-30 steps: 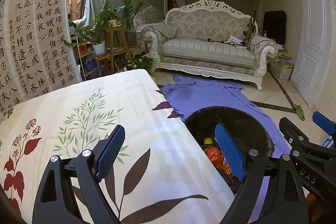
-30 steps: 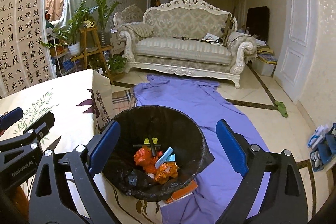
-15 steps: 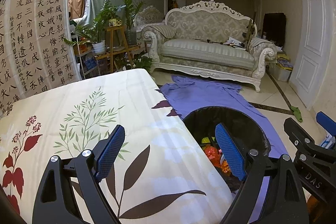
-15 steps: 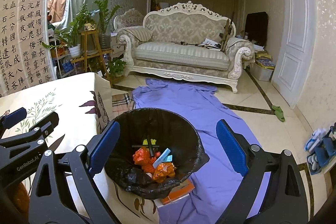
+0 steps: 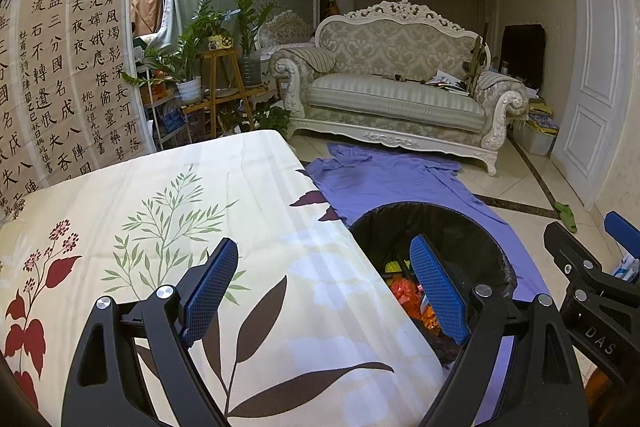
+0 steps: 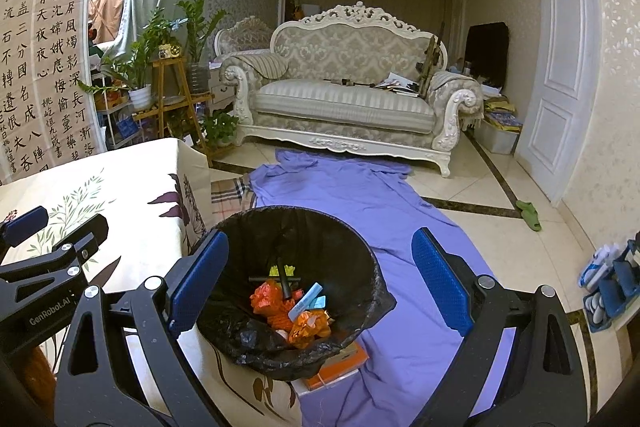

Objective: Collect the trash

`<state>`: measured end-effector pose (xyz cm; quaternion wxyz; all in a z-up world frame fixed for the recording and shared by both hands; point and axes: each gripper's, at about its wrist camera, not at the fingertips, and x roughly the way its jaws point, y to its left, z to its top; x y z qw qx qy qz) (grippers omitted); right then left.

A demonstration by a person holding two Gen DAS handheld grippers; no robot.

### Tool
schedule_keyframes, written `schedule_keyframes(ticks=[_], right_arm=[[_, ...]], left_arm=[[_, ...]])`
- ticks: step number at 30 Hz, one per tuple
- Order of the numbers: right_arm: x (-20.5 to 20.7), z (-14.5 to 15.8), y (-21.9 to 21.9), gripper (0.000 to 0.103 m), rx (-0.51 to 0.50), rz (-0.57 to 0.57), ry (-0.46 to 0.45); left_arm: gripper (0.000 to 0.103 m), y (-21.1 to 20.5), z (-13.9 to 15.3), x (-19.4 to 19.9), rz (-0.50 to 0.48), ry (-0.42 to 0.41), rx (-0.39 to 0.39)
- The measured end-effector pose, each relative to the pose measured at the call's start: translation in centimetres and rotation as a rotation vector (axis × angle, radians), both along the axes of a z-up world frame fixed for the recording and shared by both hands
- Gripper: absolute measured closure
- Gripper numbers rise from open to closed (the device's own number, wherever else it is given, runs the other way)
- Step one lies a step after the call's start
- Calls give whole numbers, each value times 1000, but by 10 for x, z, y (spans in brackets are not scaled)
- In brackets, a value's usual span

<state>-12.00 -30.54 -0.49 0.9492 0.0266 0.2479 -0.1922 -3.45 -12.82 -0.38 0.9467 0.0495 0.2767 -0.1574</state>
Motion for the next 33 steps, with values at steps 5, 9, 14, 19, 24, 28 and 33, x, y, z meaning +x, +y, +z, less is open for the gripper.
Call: schedule_keyframes(ticks=[5, 9, 14, 19, 24, 28, 33], right_arm=[[0, 1, -1, 12, 0, -1, 2], [0, 1, 0, 12, -1, -2, 0], [0, 1, 0, 12, -1, -1, 0], [0, 0, 0, 12, -2, -1, 1], [0, 1, 0, 12, -2, 0, 1], [0, 0, 1, 12, -1, -1, 1], [0, 1, 1, 12, -2, -1, 1]], left_arm=[[18, 0, -2, -1, -2, 3, -1], [18, 0, -1, -1, -1, 3, -3], [18, 1, -2, -1, -1, 4, -3], [18, 0, -3, -2, -1, 10, -6], [18, 0, -3, -2, -1, 9, -5], [18, 1, -3, -1, -1, 10, -6], [18, -1, -6, -4, -2, 16, -9]])
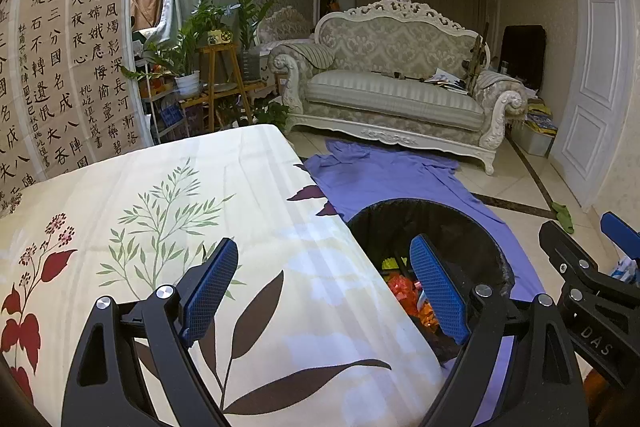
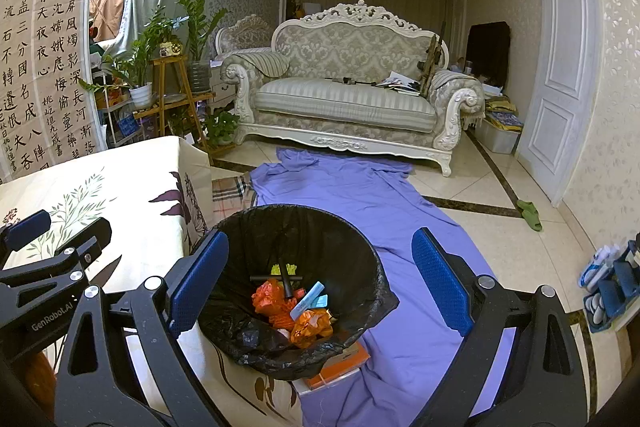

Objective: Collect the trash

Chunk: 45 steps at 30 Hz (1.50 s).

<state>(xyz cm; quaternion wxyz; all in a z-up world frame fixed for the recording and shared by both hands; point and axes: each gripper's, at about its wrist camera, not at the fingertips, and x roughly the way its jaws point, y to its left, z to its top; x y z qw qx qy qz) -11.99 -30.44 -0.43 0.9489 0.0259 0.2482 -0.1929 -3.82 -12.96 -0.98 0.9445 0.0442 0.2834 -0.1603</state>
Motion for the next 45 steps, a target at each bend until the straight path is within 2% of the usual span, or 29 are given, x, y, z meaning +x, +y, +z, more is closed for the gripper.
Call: schedule_keyframes(ticks=[45], right_arm=[[0, 1, 1, 12, 0, 0, 2]], left_arm=[[18, -3, -3, -3, -15, 5, -16]])
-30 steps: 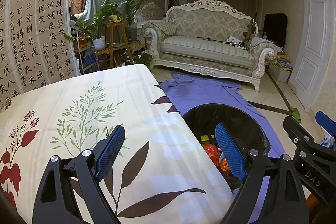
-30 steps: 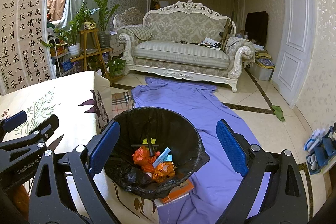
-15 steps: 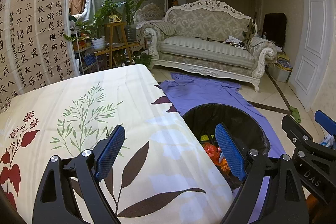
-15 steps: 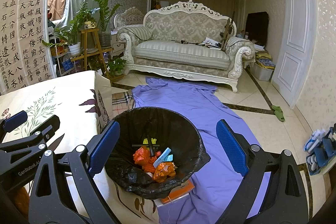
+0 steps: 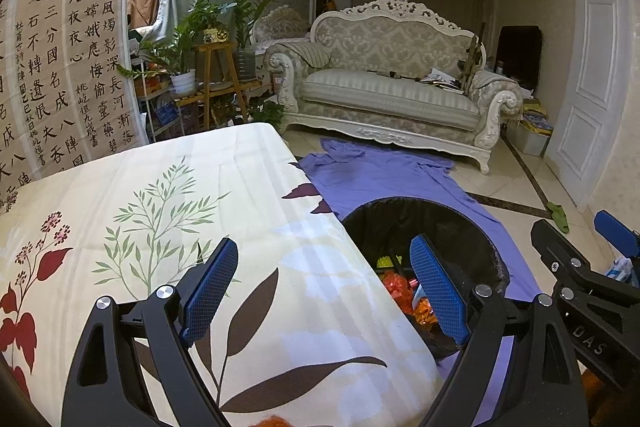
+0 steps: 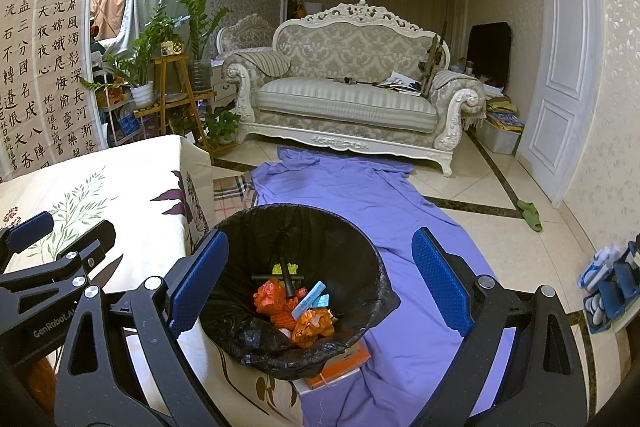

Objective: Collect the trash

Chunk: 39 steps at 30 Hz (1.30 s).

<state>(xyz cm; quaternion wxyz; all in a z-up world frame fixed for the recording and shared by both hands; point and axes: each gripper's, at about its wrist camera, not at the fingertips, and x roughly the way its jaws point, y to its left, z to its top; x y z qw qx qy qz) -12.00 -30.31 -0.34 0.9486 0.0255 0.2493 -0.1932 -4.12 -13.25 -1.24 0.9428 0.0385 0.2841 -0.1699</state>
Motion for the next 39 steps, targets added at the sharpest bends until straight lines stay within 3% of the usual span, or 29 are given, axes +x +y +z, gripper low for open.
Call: schedule_keyframes(ticks=[15, 23, 30, 39], right_arm=[[0, 0, 1, 12, 0, 0, 1], [9, -7, 7, 12, 0, 29, 20], [42, -15, 40, 12, 7, 138, 61], [125, -27, 128, 12, 59, 404, 160]], left_arm=[[18, 1, 6, -1, 14, -33, 0], [18, 13, -1, 12, 37, 26, 8], [18, 48, -15, 30, 116, 83, 26], [18, 148, -38, 74, 337, 173, 80]])
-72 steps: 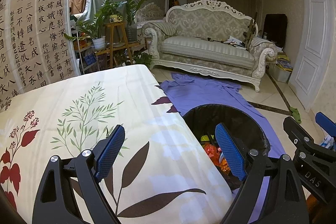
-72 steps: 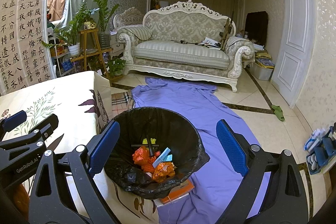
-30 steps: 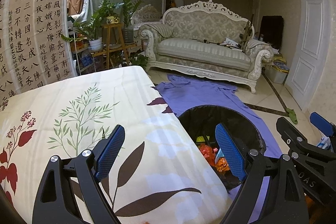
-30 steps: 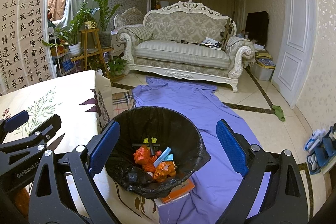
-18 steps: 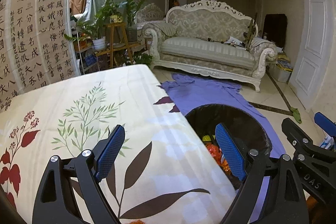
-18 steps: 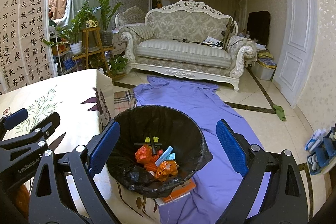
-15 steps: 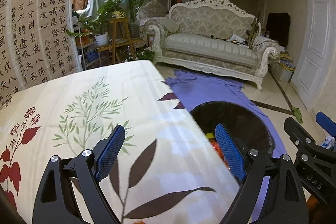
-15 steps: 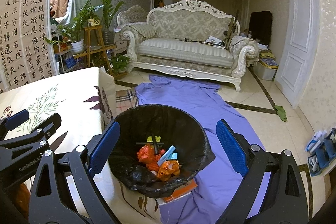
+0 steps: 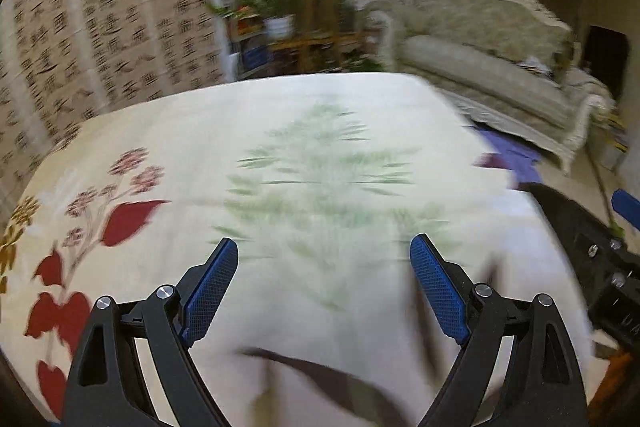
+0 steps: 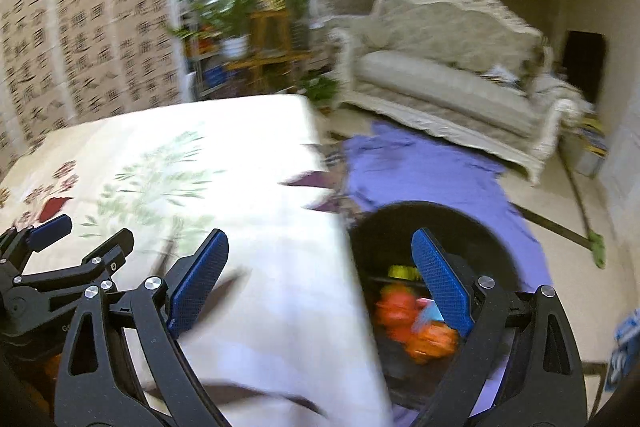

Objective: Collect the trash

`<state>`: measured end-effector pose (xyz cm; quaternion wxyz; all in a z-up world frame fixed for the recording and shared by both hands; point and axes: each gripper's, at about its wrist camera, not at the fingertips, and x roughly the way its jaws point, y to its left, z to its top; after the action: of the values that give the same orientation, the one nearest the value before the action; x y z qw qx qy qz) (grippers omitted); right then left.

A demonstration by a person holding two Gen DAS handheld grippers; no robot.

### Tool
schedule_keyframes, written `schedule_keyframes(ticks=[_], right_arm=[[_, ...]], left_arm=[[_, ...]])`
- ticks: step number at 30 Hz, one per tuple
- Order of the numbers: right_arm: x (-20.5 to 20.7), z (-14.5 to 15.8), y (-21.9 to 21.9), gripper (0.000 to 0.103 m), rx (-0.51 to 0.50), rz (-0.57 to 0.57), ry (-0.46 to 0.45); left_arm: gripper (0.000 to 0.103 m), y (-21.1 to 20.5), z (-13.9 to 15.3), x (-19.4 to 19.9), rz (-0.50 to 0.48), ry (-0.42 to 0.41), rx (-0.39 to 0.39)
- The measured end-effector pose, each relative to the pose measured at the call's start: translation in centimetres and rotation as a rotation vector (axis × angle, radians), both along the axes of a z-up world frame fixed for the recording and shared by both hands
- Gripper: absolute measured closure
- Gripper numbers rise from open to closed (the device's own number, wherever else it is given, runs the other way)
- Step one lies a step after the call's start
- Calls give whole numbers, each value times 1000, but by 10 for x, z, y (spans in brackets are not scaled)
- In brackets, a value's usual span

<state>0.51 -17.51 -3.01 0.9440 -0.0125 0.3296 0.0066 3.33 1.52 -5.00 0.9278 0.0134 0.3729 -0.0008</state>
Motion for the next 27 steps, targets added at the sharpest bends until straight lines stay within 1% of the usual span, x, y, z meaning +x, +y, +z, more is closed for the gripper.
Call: schedule_keyframes(ticks=[4, 8, 10, 11, 13, 14, 15, 16, 19, 20, 22, 25, 27], right_arm=[[45, -4, 55, 12, 25, 115, 44], [102, -18, 116, 12, 44, 215, 134], [126, -26, 138, 12, 41, 232, 175], [136, -31, 149, 12, 38, 238, 192], [160, -41, 174, 12, 26, 248, 228], [169, -45, 183, 12, 17, 244, 250], [181, -49, 194, 9, 6, 234, 284], [189, -49, 203, 7, -17, 218, 287], [211, -51, 223, 4, -27, 216, 301], [217, -51, 230, 5, -41, 205, 295], [228, -52, 243, 5, -34, 188, 296], [240, -54, 262, 5, -37, 161, 281], [244, -55, 266, 4, -38, 155, 280]], left_arm=[[18, 57, -8, 24, 104, 47, 25], [18, 105, -18, 51, 165, 114, 48], [18, 125, -23, 64, 198, 153, 59], [17, 137, -26, 69, 216, 166, 49], [16, 154, -26, 76, 235, 177, 0], [16, 157, -26, 79, 241, 178, -8], [15, 162, -26, 82, 247, 176, -13], [14, 166, -26, 86, 250, 172, -16], [11, 171, -27, 95, 244, 172, -18], [10, 172, -28, 98, 240, 172, -18], [6, 173, -28, 108, 237, 177, -17], [5, 175, -28, 118, 227, 176, -17], [5, 177, -28, 121, 228, 176, -20]])
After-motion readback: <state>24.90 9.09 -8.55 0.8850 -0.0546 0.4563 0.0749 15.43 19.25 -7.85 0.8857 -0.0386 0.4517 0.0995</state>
